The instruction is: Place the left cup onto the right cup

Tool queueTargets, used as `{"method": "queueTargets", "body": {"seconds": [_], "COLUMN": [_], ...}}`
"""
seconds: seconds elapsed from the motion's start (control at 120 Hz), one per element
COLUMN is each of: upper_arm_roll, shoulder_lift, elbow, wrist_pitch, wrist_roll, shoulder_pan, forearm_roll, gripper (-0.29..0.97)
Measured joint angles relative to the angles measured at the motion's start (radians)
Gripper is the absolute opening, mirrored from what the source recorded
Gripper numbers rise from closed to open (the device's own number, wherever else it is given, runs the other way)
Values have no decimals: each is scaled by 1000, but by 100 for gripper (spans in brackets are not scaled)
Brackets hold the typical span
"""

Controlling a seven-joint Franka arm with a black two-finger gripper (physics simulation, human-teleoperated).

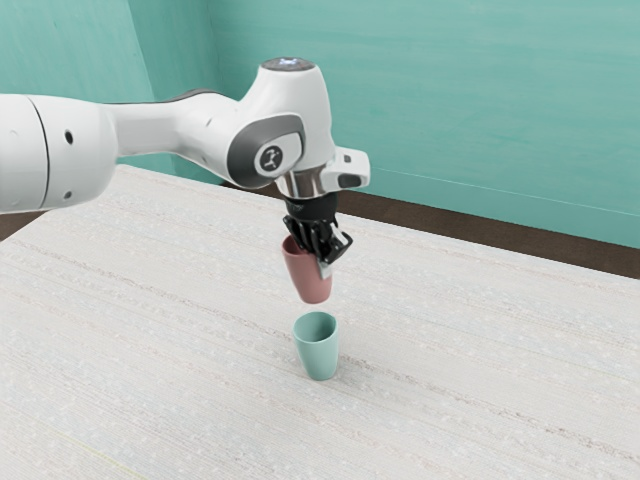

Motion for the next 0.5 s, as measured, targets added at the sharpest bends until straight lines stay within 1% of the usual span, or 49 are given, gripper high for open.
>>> {"method": "queueTargets", "body": {"seconds": [0.5], "upper_arm_roll": [-1], "shoulder_lift": [46], "elbow": [-2], "wrist_pitch": [8], "wrist_roll": [-9], "shoulder_pan": [13], "forearm_roll": [-2], "gripper": [-9]}}
